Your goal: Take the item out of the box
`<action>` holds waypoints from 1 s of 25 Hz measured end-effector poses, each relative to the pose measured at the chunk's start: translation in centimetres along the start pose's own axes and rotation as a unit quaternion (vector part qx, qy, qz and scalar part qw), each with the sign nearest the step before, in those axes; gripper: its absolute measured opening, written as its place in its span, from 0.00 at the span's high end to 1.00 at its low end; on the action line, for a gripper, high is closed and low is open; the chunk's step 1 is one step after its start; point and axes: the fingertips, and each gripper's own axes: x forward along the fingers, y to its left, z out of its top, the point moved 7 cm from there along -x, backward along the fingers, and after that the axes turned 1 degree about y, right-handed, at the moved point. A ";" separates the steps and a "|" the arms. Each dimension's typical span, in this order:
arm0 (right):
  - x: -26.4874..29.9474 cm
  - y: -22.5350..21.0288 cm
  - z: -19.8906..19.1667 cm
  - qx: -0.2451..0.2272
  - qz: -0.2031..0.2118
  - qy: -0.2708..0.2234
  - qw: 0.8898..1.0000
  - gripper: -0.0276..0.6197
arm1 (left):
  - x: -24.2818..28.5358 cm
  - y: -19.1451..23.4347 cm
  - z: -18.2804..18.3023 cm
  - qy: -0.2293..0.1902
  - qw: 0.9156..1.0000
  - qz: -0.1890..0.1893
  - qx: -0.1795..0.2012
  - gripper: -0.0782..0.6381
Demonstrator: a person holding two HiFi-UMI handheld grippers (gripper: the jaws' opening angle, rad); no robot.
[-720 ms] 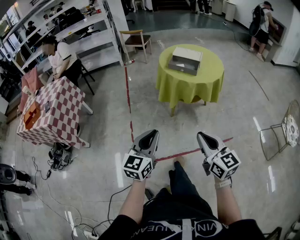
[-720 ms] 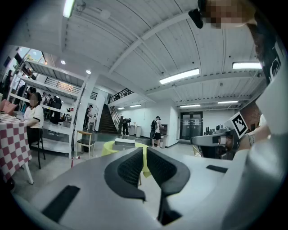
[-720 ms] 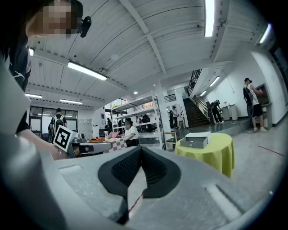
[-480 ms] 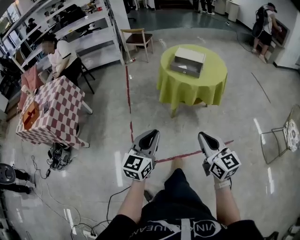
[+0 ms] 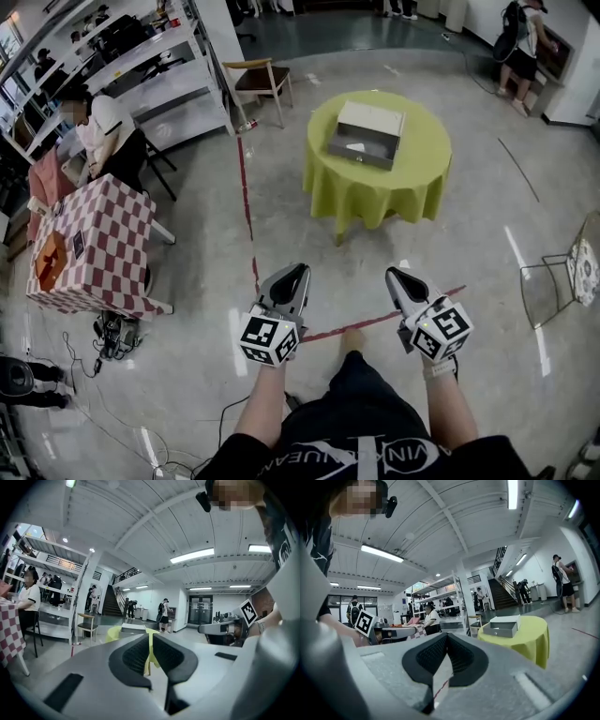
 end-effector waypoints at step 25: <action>11.4 -14.5 3.5 0.010 0.040 0.023 0.999 0.95 | 14.6 6.1 1.8 0.007 0.999 0.042 -0.011 0.85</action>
